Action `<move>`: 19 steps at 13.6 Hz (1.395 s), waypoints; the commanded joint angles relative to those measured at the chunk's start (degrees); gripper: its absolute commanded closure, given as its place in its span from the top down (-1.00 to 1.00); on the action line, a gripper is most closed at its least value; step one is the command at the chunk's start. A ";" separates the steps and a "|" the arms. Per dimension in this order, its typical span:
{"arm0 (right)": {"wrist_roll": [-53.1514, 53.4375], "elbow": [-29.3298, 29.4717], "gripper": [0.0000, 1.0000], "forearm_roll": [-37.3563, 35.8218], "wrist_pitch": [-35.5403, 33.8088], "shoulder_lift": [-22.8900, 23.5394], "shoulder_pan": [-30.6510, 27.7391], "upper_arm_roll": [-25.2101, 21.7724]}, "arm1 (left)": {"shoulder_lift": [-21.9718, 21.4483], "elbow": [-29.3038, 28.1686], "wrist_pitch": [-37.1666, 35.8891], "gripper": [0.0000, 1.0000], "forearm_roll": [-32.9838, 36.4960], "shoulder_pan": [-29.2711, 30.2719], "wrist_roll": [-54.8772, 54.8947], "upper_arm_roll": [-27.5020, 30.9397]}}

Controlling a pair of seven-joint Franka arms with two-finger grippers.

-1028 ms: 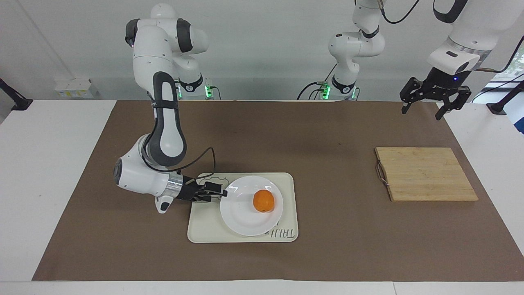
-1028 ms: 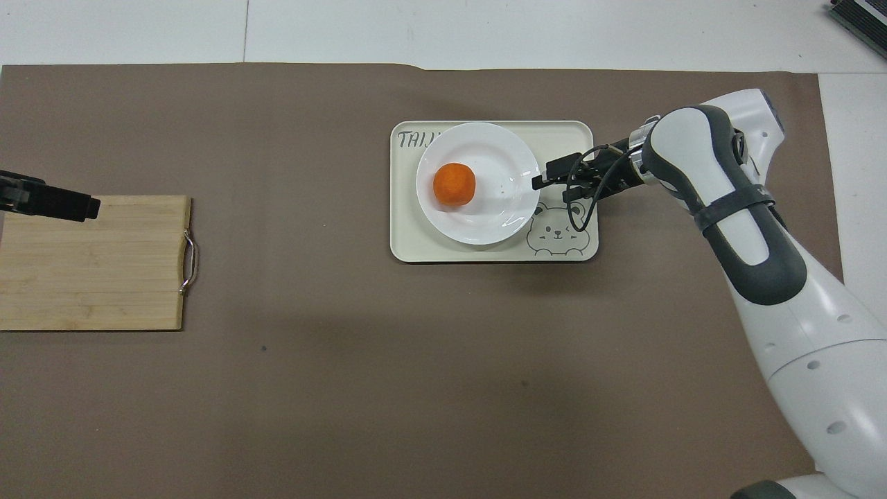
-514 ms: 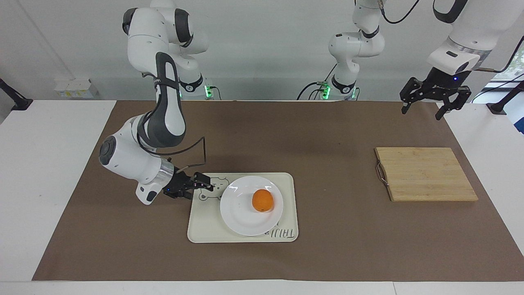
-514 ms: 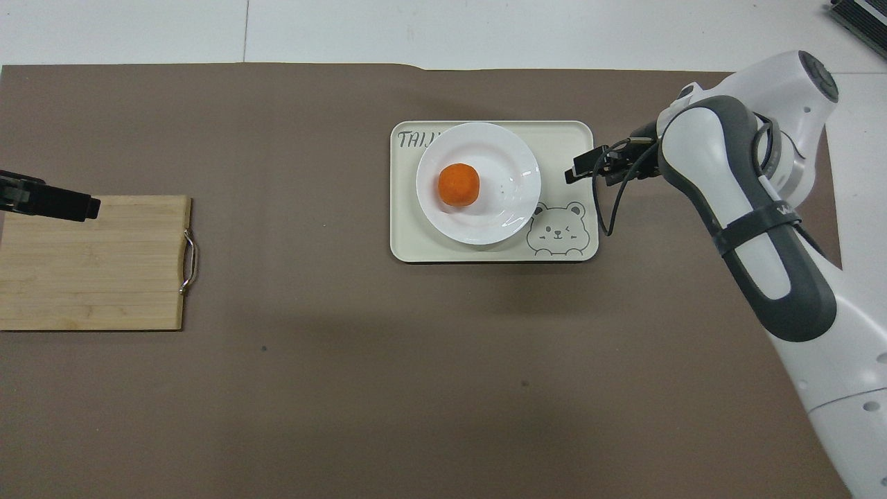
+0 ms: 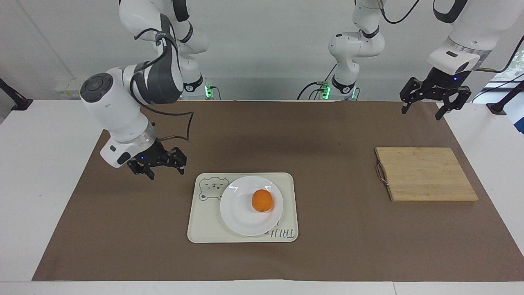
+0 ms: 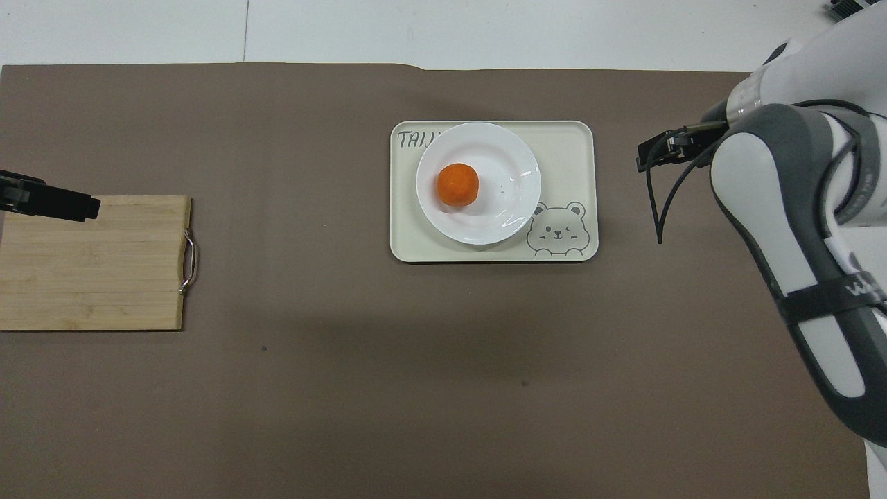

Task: Place orange and plate with both arms

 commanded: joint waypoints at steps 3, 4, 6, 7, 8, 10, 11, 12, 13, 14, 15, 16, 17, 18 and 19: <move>7.52 -2.10 1.00 -6.58 -8.19 -8.05 -0.29 0.09 | -0.64 -0.02 -1.02 1.00 0.34 0.83 -0.16 -0.62; 7.53 -2.89 1.00 -6.58 -9.86 -9.72 -0.81 0.01 | -0.73 -0.02 -1.02 1.00 0.34 0.83 -0.16 -0.53; 7.35 -5.95 1.00 -6.58 -11.45 -13.14 -1.87 0.01 | -0.64 -0.02 -1.02 1.00 0.34 0.83 -0.16 -0.53; 7.35 -7.80 1.00 -6.58 -11.37 -14.73 -1.96 0.01 | -0.64 -0.02 -1.02 1.00 0.34 0.83 -0.16 -0.62; 7.26 -9.29 1.00 -6.58 -11.37 -16.40 -2.83 0.01 | -0.64 -0.02 -1.02 1.00 0.34 0.83 -0.16 -0.62; 6.91 -11.41 1.00 -6.58 -11.46 -18.95 -3.71 0.01 | -0.64 -0.02 -1.02 1.00 0.42 0.83 -0.16 -0.62; 6.65 -12.64 1.00 -6.58 -11.46 -20.01 -4.76 0.09 | -0.64 -0.02 -1.02 1.00 0.34 0.83 -0.16 -0.53; 6.65 -12.82 1.00 -6.58 -11.63 -20.45 -5.12 0.09 | -0.64 -0.02 -1.02 1.00 0.34 0.83 -0.16 -0.53; 6.82 -12.65 1.00 -6.58 -10.68 -20.20 -5.12 0.09 | -0.64 -0.02 -1.02 1.00 0.34 0.83 -0.16 -0.62; 6.91 -12.04 1.00 -6.49 -9.62 -19.67 -5.21 0.09 | -0.64 -0.02 -1.02 1.00 0.34 0.83 -0.16 -0.62; 6.74 -11.95 1.00 -6.49 -8.31 -19.41 -5.21 0.09 | -0.64 -0.02 -1.02 1.00 0.34 0.83 -0.16 -0.53; 6.65 -11.95 1.00 -6.49 -7.86 -19.40 -5.21 0.09 | -0.64 -0.02 -1.02 1.00 0.34 0.83 -0.16 -0.53; 6.47 -11.68 1.00 -6.67 -8.72 -19.49 -4.86 0.18 | -0.73 -0.02 -1.02 1.00 0.34 0.83 -0.16 -0.62; 6.38 -10.73 1.00 -6.67 -10.56 -20.01 -4.68 0.09 | -0.64 -0.02 -1.02 1.00 0.34 0.83 -0.16 -0.53; 6.38 -8.02 1.00 -6.67 -13.36 -19.93 -4.94 0.09 | -0.64 -0.02 -1.02 1.00 0.34 0.83 -0.16 -0.53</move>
